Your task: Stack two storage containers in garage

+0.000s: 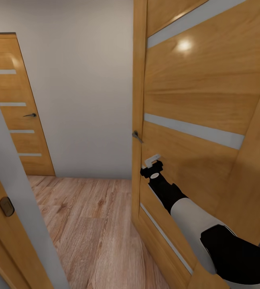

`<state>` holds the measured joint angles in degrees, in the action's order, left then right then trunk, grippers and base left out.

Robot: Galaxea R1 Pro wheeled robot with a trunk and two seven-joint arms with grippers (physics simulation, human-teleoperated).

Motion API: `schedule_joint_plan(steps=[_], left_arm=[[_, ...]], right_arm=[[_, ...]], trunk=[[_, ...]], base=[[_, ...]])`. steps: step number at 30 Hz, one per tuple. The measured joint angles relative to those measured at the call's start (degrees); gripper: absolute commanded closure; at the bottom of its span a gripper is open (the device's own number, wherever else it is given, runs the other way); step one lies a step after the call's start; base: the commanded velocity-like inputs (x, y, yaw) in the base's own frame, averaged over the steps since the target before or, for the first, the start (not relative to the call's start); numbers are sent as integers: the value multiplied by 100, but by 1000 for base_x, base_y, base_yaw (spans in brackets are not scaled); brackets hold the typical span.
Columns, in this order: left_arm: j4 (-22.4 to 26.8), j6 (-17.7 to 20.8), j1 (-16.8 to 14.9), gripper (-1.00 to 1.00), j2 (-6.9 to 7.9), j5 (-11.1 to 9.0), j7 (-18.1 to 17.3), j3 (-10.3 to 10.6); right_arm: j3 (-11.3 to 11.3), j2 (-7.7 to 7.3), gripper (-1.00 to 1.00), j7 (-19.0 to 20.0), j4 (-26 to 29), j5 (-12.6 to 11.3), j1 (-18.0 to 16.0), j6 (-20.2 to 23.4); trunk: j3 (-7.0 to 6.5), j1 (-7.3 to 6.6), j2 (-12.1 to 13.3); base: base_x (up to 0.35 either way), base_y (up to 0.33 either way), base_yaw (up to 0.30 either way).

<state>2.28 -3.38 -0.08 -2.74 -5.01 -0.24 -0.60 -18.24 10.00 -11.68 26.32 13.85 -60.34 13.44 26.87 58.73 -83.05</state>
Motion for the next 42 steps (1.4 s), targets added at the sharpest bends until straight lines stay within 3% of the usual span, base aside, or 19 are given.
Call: schedule_joint_plan(steps=[27,37,42], left_arm=[[0,0,0,-100,-4,-18,5,-8],[-1,0,-1,-100,-4,-24,8,1],[-2,-1,-1,-100,0,-24,8,1]], right_arm=[[0,0,-100,-96,-16,70,0,-31],[-11,0,-100,-88,-26,9,2,-63],[-11,0,-100,-278,-26,4,2,-38]], trunk=[[0,0,0],[0,-3,-1],[0,-3,-1]], base=[[1,-31,0],[244,0,0],[316,0,0]])
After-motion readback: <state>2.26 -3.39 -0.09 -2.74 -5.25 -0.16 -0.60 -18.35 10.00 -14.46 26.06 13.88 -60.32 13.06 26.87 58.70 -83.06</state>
